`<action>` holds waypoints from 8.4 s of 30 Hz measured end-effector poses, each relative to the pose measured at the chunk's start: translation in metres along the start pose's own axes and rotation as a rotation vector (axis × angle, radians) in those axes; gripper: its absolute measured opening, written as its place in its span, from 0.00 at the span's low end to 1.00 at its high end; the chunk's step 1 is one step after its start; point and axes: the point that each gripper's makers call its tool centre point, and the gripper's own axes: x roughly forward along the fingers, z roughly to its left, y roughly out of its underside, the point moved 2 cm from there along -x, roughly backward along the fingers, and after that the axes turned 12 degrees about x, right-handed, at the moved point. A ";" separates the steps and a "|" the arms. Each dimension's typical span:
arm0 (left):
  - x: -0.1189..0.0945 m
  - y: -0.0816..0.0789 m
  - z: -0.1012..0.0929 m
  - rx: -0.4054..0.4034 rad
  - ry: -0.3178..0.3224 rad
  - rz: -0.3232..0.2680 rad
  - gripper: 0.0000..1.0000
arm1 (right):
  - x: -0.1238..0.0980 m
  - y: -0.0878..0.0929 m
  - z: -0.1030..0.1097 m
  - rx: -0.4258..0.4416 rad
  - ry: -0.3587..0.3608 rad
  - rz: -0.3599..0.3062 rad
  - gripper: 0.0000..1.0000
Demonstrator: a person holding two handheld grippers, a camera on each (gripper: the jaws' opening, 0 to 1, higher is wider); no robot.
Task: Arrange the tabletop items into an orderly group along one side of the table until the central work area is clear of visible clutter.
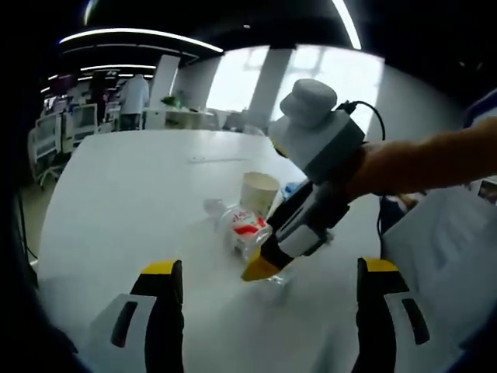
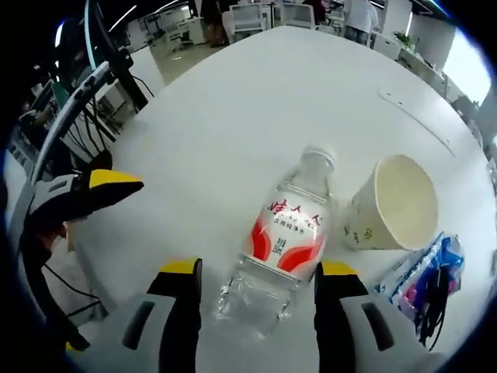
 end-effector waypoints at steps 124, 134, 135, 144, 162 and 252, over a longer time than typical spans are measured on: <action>0.115 0.008 0.087 -0.914 -0.111 -0.094 0.21 | -0.007 0.011 -0.010 0.017 -0.147 -0.236 0.36; 0.104 -0.011 0.076 -0.808 -0.090 -0.105 0.19 | -0.014 0.015 -0.012 -0.013 -0.130 -0.278 0.35; 0.102 -0.015 0.074 -0.786 -0.085 -0.108 0.19 | -0.015 0.015 -0.013 -0.015 -0.126 -0.283 0.35; 0.087 -0.045 0.062 -0.617 -0.059 -0.170 0.19 | -0.027 0.014 -0.010 -0.035 -0.099 -0.354 0.34; 0.063 -0.113 0.054 -0.182 0.017 -0.309 0.18 | -0.041 -0.020 0.003 0.033 -0.008 -0.607 0.34; 0.077 -0.129 0.052 -0.009 0.297 -0.344 0.19 | 0.002 -0.075 -0.017 0.230 0.133 -0.826 0.35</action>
